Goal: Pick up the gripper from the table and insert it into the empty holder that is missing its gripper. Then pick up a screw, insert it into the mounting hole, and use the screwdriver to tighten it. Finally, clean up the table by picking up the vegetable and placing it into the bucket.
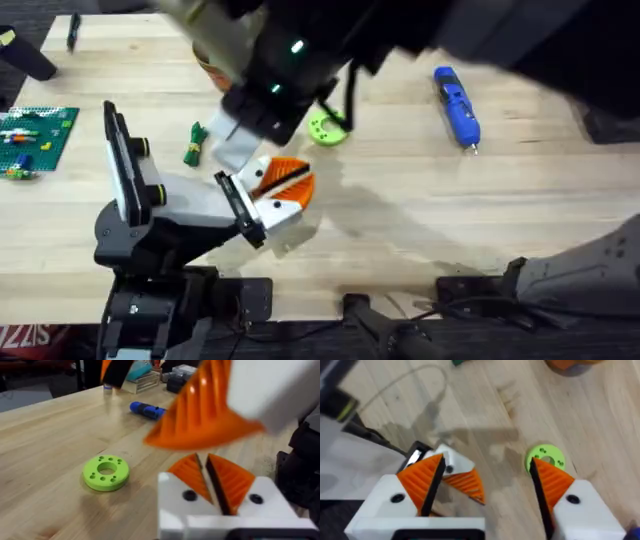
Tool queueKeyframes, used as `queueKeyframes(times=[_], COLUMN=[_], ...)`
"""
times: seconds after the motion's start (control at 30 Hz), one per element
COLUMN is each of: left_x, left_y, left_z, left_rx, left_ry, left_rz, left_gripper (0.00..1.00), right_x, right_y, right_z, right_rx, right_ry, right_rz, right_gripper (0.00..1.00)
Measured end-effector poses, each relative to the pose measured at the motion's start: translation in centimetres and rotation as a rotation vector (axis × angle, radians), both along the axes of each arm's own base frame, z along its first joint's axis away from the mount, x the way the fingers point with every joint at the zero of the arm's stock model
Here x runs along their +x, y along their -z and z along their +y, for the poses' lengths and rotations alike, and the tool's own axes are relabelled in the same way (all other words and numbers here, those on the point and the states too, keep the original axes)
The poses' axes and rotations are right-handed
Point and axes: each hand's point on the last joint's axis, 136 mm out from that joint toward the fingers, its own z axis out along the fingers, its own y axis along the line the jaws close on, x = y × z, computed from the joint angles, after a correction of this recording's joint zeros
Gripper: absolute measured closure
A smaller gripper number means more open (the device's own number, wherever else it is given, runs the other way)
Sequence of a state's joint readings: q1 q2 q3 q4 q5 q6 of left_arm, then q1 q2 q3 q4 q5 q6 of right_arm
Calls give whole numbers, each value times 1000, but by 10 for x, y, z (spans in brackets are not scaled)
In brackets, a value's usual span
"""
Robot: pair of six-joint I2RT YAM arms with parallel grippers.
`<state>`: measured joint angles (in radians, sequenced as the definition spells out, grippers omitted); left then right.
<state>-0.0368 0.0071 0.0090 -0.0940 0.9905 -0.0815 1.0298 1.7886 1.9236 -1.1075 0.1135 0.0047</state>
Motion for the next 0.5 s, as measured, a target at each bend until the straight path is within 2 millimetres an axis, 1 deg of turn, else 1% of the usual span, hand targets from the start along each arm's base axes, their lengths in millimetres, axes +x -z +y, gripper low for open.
queueKeyframes(times=[0.03, 0.1, 0.13, 0.23, 0.3, 0.4, 0.5], left_x=[0, 0, 0, 0, 0, 0, 0], left_y=[0, 0, 0, 0, 0, 0, 0], left_z=[0, 0, 0, 0, 0, 0, 0], left_rx=[0, 1, 1, 1, 1, 1, 1], left_ry=[0, 1, 1, 1, 1, 1, 1], left_rz=[-1, -1, -2, -2, -1, -1, -1], left_gripper=[850, 957, 980, 980, 981, 982, 982], right_x=[3, 9, 12, 22, 28, 35, 44], right_y=[-2, -7, -10, -19, -22, -19, -12], right_z=[-6, -21, -30, -59, -81, -115, -140], right_rx=[1, 1, 2, 4, -2, -34, -61], right_ry=[21, 68, 96, 189, 265, 378, 474], right_rz=[6, 18, 24, 44, 66, 114, 154], right_gripper=[9, 8, 8, 8, 10, 10, 10])
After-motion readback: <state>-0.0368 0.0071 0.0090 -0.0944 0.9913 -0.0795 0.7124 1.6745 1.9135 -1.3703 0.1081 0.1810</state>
